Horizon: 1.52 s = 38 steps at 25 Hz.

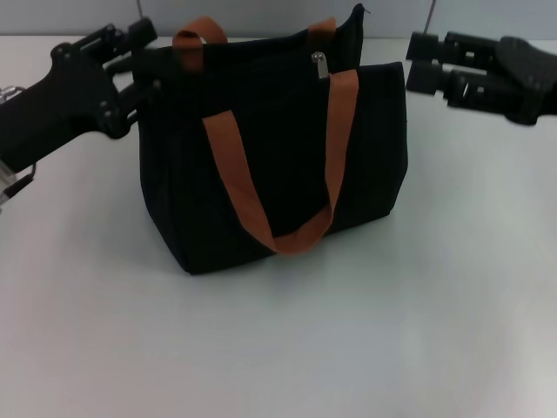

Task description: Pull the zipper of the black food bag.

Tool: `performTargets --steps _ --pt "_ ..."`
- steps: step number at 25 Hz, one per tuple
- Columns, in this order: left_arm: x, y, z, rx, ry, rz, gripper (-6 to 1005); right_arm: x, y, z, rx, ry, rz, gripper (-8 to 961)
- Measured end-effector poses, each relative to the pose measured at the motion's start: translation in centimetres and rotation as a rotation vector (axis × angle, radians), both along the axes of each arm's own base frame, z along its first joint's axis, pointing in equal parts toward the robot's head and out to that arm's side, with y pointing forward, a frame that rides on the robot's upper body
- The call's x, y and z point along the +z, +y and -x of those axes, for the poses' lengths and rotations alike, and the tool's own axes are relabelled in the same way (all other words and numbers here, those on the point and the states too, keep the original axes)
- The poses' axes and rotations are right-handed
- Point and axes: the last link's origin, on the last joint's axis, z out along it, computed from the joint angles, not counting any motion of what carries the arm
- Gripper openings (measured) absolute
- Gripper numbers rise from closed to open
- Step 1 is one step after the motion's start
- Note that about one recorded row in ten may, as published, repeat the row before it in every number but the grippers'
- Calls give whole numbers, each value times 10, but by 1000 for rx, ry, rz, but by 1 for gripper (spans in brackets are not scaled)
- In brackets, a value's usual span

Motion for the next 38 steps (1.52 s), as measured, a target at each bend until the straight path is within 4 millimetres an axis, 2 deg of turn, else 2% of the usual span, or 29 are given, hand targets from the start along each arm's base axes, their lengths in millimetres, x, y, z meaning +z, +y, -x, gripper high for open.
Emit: performTargets --steps 2,3,5,7,8,12,15,18,19,20,22,23,25,26,27,28,30,32,38 --pt "0 0 0 0 0 0 429 -4 -3 -4 16 -12 -12 625" --pt "13 -2 4 33 26 85 470 -9 -5 -7 32 -33 -15 644" --pt "24 -4 6 50 31 127 552 -13 -6 -8 41 -48 -13 652" --pt "27 -5 6 56 33 142 611 -19 -8 -10 57 -78 -14 659" --pt "44 -8 7 68 56 225 640 -24 -10 -11 70 -95 -16 663" --pt "53 -12 6 57 67 277 758 -33 -12 -11 90 -124 -7 674" --pt "62 -23 -4 -20 26 342 797 -36 -13 -12 103 -138 -6 679" --pt "62 -23 -4 -20 26 342 798 -41 -17 -15 141 -156 -27 684" --pt "56 -33 -12 -94 -34 355 798 -41 -17 -15 141 -156 -27 685" --pt "41 -40 -14 -127 -49 362 798 -44 -19 -16 155 -156 -33 687" --pt "34 -43 -15 -138 -53 367 799 -49 -23 -19 177 -151 -40 690" --pt "4 -55 -16 -197 -58 382 799 -58 -29 -22 194 -149 -40 692" --pt "-3 -57 -15 -208 -55 386 798 -62 -32 -24 205 -152 -40 695" --pt "-18 -63 -13 -225 -41 406 797 -73 -39 -28 229 -161 -36 697" --pt "-18 -63 -13 -225 -41 406 796 -73 -39 -28 229 -161 -36 698" --pt "-33 -68 -9 -218 -18 427 795 -83 -46 -31 254 -166 -42 700" --pt "-37 -70 -8 -211 -11 431 794 -88 -50 -33 262 -165 -46 703" --pt "-53 -76 6 -157 63 436 793 -101 -63 -43 286 -171 -62 706" --pt "-56 -80 13 -142 93 460 792 -112 -74 -51 270 -181 -47 716"
